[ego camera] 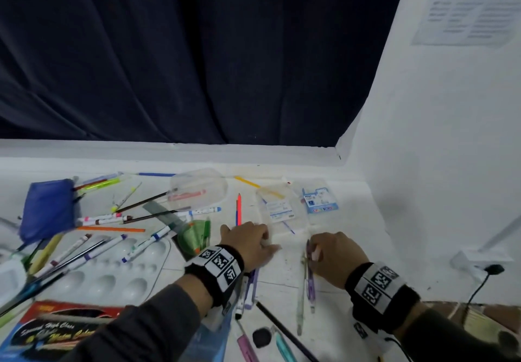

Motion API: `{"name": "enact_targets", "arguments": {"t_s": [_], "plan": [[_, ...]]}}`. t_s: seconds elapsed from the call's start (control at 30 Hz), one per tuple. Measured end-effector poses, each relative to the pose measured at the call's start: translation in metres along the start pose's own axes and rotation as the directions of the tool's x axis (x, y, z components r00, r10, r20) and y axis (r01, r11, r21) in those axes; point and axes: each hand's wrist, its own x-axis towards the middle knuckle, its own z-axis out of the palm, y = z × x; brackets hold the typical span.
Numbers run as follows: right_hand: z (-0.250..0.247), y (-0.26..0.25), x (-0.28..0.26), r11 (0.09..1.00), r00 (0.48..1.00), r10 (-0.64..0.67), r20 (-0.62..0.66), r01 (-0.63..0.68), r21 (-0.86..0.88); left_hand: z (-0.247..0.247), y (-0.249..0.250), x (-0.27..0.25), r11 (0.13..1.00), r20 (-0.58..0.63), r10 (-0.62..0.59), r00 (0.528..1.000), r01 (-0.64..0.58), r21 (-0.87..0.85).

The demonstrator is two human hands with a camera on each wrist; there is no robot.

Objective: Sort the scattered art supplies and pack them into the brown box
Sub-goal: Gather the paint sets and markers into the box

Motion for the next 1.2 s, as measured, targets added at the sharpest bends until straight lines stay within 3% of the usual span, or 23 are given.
{"name": "enact_targets", "arguments": {"t_s": [0.2,0.33,0.6,0.73,0.9,1.07,1.2], "plan": [[-0.003,-0.003,0.007,0.996,0.998,0.037,0.047,-0.040,0.075,-0.001,-0.004,0.009,0.997,0.023,-0.032,0.999,0.034,-0.068],[-0.014,-0.004,0.006,0.953,0.987,0.087,0.136,-0.122,0.278,-0.004,0.000,0.011,0.995,0.005,-0.041,0.999,0.042,-0.086],[-0.014,-0.006,0.001,0.884,0.969,0.141,0.201,-0.215,0.414,-0.004,0.003,-0.001,0.952,-0.153,0.061,0.986,-0.103,-0.287],[-0.013,-0.007,-0.006,0.870,0.972,0.149,0.182,-0.216,0.444,-0.016,0.003,-0.023,0.796,-0.256,0.109,0.961,-0.238,-0.557],[-0.019,-0.025,-0.022,0.908,0.999,0.044,-0.006,-0.037,0.418,-0.039,-0.012,-0.065,0.541,-0.351,0.014,0.936,-0.303,-0.785],[-0.024,-0.068,-0.050,0.778,0.996,-0.080,-0.033,0.083,0.622,-0.049,-0.044,-0.121,0.335,-0.425,-0.119,0.898,-0.366,-0.868],[-0.019,-0.108,-0.071,0.745,0.969,-0.220,-0.113,0.242,0.622,-0.042,-0.090,-0.166,0.204,-0.426,-0.225,0.876,-0.385,-0.900]]}}
